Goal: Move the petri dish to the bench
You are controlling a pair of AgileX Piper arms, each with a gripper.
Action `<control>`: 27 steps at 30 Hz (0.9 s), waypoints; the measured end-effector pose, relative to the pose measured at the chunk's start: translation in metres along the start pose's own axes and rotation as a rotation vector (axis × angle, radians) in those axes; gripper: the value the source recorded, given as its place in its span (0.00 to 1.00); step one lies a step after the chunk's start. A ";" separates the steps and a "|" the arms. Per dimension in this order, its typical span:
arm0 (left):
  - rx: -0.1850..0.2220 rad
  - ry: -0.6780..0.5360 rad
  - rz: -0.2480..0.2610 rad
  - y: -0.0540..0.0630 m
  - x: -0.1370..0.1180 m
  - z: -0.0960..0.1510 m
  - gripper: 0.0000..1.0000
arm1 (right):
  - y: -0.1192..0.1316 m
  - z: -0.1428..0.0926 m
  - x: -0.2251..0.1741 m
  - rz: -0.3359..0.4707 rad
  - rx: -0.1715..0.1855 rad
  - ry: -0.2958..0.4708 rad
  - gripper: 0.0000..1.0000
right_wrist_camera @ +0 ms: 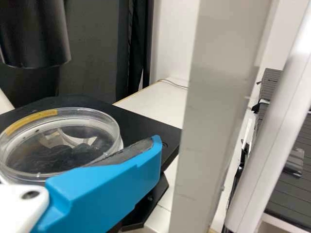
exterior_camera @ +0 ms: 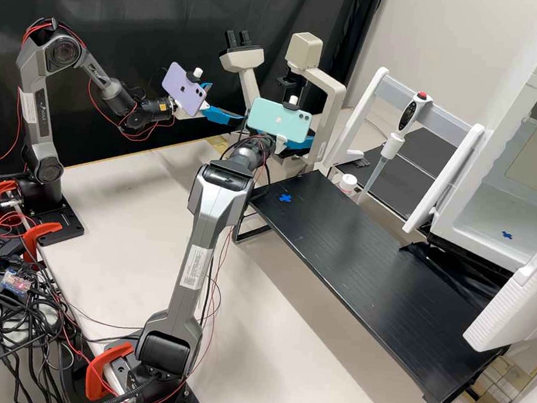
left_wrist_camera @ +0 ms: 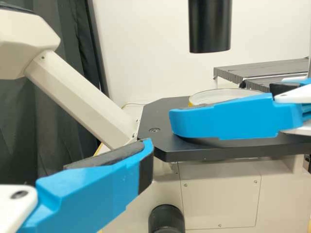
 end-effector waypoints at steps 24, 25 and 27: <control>0.000 0.000 0.001 0.000 0.000 0.000 1.00 | -0.008 0.010 -0.001 -0.019 0.015 -0.034 0.00; 0.000 0.000 0.001 0.000 0.000 0.000 1.00 | -0.008 0.010 -0.001 -0.019 0.015 -0.034 0.00; 0.000 0.000 0.001 0.000 0.000 0.000 1.00 | -0.008 0.011 -0.001 -0.018 0.010 -0.036 0.00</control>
